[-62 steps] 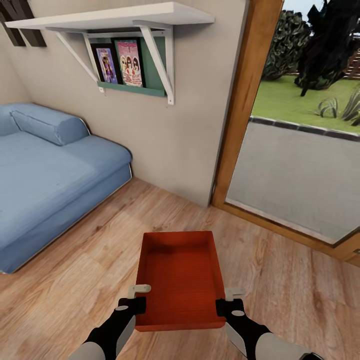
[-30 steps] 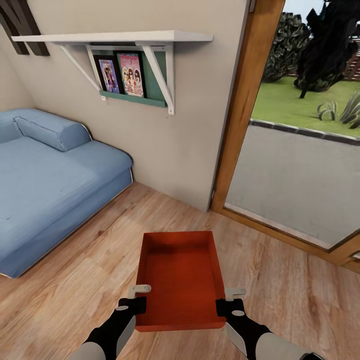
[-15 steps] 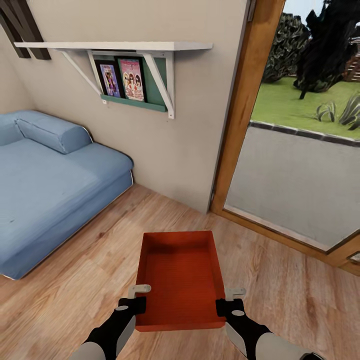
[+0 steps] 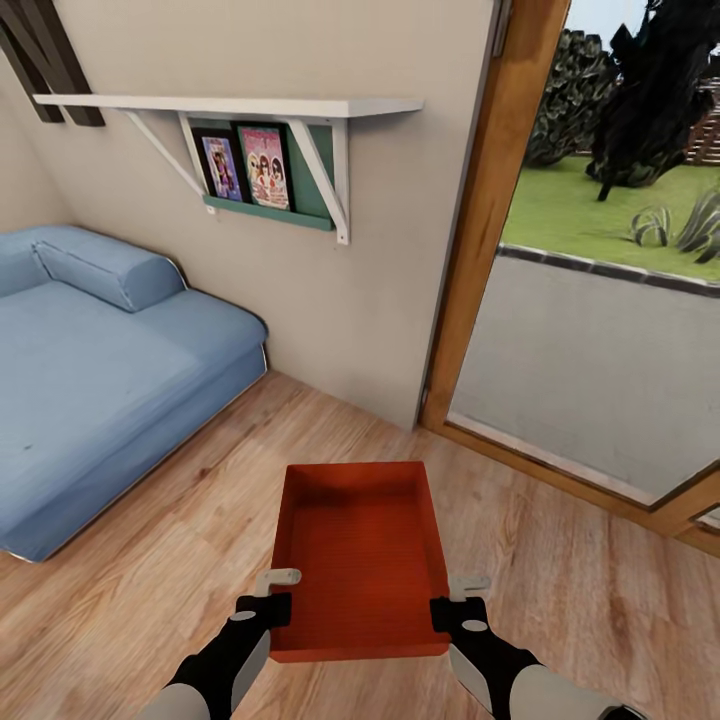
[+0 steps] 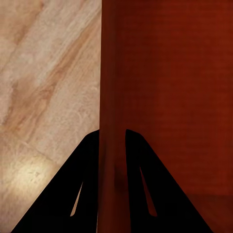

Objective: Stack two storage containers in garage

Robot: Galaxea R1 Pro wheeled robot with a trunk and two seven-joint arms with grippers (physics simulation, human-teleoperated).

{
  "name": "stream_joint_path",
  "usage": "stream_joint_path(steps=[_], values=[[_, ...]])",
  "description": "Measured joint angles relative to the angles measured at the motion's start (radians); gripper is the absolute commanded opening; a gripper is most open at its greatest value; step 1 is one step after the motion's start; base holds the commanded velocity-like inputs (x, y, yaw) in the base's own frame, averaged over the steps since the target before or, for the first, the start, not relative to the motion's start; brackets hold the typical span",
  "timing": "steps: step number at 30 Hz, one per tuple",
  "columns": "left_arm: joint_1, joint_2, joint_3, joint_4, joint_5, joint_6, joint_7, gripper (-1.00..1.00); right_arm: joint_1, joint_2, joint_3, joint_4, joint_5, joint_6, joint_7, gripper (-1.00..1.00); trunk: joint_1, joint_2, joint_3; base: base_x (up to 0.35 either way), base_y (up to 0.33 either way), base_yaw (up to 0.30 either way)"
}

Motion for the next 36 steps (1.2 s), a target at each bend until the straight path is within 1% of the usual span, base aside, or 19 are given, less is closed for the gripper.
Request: stream_joint_path(steps=[36], values=[[0.0,0.001,0.001,0.0,0.0,0.0,-0.003,-1.0,0.0,0.001,0.001,0.0,-0.001,-0.001,0.0,-1.0,0.0,0.0,0.057,0.0,0.0,0.0]])
